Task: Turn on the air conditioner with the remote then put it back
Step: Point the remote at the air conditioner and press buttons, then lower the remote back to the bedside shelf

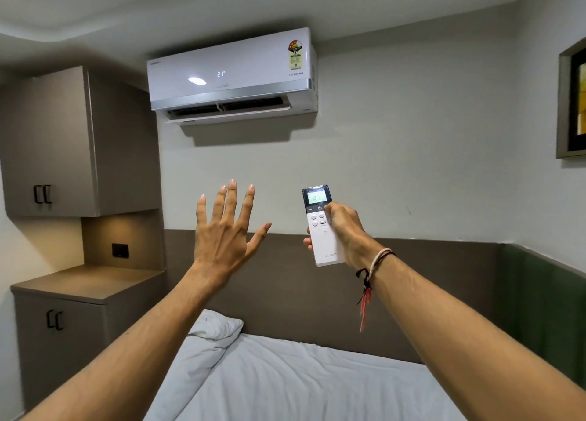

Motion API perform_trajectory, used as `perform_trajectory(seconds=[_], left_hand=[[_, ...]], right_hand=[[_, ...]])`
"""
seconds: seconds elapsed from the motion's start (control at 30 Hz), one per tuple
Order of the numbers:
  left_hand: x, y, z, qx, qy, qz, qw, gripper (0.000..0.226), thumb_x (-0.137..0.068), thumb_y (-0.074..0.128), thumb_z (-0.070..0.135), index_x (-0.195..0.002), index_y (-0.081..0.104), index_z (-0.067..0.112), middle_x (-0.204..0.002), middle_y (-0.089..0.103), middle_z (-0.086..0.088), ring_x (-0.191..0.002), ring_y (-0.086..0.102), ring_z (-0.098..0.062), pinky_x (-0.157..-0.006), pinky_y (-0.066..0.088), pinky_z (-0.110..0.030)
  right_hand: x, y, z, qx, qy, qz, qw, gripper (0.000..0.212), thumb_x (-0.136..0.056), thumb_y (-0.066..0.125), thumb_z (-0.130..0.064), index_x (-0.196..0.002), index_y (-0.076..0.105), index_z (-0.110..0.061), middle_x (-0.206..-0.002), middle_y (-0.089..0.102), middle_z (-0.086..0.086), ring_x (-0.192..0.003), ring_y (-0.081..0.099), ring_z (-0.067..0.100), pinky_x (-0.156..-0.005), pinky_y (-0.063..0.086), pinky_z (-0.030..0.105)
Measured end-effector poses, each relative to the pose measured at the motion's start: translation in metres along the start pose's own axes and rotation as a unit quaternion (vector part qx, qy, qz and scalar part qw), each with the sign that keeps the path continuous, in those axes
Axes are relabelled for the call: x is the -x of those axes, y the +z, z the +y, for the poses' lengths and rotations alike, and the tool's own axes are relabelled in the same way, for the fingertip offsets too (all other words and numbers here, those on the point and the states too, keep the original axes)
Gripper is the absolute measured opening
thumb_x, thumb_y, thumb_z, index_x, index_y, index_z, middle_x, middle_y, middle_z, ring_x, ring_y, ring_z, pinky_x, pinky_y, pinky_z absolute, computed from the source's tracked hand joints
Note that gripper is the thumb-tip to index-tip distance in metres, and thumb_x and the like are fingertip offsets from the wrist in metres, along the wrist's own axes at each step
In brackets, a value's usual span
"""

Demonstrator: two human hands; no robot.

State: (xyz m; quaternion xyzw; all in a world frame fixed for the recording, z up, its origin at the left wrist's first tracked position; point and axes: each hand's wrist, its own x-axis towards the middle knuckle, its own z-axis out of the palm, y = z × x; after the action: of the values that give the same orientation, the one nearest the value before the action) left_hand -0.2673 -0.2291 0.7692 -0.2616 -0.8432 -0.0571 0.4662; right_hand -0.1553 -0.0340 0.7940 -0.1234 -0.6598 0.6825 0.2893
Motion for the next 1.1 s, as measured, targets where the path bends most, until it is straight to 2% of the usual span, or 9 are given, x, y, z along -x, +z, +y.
perform_trajectory(seconds=[0.1,0.23,0.33,0.43,0.57,0.63,0.77,1.0,1.1], left_hand=[[0.001,0.002,0.006,0.010,0.003,0.000,1.000,0.086,-0.092,0.018,0.072,-0.162,0.023,0.021,-0.167,0.027,-0.021,-0.152,0.032,-0.039,-0.120,0.025,-0.067],[0.008,0.010,0.021,0.018,0.006,-0.008,1.000,0.086,-0.092,0.013,0.072,-0.163,0.017,0.023,-0.169,0.020,-0.019,-0.155,0.025,-0.035,-0.123,0.020,-0.064],[0.023,0.022,0.044,0.040,0.017,-0.018,0.999,0.085,-0.093,0.014,0.071,-0.163,0.018,0.022,-0.169,0.022,-0.019,-0.155,0.027,-0.034,-0.123,0.021,-0.063],[0.043,0.036,0.072,0.070,0.026,-0.021,0.997,0.081,-0.095,0.019,0.068,-0.162,0.023,0.021,-0.167,0.027,-0.020,-0.153,0.031,-0.034,-0.121,0.024,-0.063],[0.088,0.072,0.123,0.111,0.050,-0.049,0.991,0.079,-0.098,0.020,0.066,-0.162,0.022,0.021,-0.168,0.024,-0.020,-0.154,0.028,-0.033,-0.123,0.022,-0.062],[0.120,0.097,0.158,0.134,0.071,-0.079,0.985,0.078,-0.099,0.020,0.066,-0.162,0.021,0.020,-0.168,0.024,-0.020,-0.154,0.028,-0.034,-0.122,0.023,-0.061],[0.198,0.139,0.221,0.183,0.106,-0.131,0.969,0.077,-0.100,0.023,0.067,-0.162,0.022,0.020,-0.169,0.024,-0.018,-0.155,0.027,-0.033,-0.123,0.024,-0.059],[0.360,0.208,0.333,0.229,0.156,-0.248,0.928,0.078,-0.102,0.021,0.067,-0.163,0.014,0.020,-0.171,0.014,-0.017,-0.159,0.012,-0.032,-0.125,0.021,-0.060],[0.431,0.230,0.371,0.243,0.172,-0.296,0.908,0.078,-0.102,0.020,0.067,-0.163,0.014,0.019,-0.171,0.015,-0.018,-0.158,0.014,-0.032,-0.124,0.023,-0.059]], right_hand=[[-0.003,-0.006,0.005,0.007,0.004,-0.001,1.000,0.038,-0.091,0.060,-0.031,-0.119,0.056,-0.005,-0.101,0.073,0.027,-0.062,0.073,0.036,-0.060,0.063,0.041],[-0.001,-0.022,0.024,0.086,-0.038,0.020,0.995,0.065,-0.067,0.089,-0.033,-0.119,0.056,-0.013,-0.105,0.074,0.012,-0.084,0.072,0.029,-0.072,0.059,0.037],[0.005,-0.039,0.049,0.126,-0.080,0.054,0.987,0.070,-0.063,0.091,-0.025,-0.117,0.047,-0.018,-0.103,0.065,0.001,-0.093,0.064,0.020,-0.063,0.048,0.026],[0.014,-0.057,0.077,0.195,-0.126,0.118,0.965,0.060,-0.065,0.085,-0.028,-0.111,0.047,-0.024,-0.090,0.059,-0.013,-0.087,0.055,0.007,-0.055,0.038,0.011],[0.034,-0.094,0.139,0.255,-0.126,0.189,0.940,0.051,-0.062,0.082,-0.036,-0.106,0.061,-0.021,-0.103,0.063,0.004,-0.090,0.054,0.015,-0.061,0.034,0.006],[0.052,-0.124,0.184,0.305,-0.096,0.201,0.926,0.052,-0.062,0.080,-0.039,-0.108,0.064,-0.019,-0.100,0.060,0.004,-0.083,0.051,0.014,-0.058,0.031,0.005],[0.097,-0.184,0.265,0.407,-0.004,0.198,0.892,0.051,-0.063,0.078,-0.043,-0.107,0.064,-0.020,-0.093,0.055,-0.001,-0.079,0.051,0.018,-0.062,0.037,0.025],[0.180,-0.282,0.410,0.498,0.203,0.195,0.820,0.060,-0.063,0.073,-0.051,-0.116,0.061,-0.024,-0.111,0.066,0.003,-0.104,0.062,0.031,-0.076,0.034,0.036],[0.219,-0.317,0.472,0.510,0.273,0.186,0.794,0.064,-0.064,0.074,-0.050,-0.120,0.060,-0.022,-0.115,0.066,0.006,-0.108,0.062,0.033,-0.082,0.044,0.039]])
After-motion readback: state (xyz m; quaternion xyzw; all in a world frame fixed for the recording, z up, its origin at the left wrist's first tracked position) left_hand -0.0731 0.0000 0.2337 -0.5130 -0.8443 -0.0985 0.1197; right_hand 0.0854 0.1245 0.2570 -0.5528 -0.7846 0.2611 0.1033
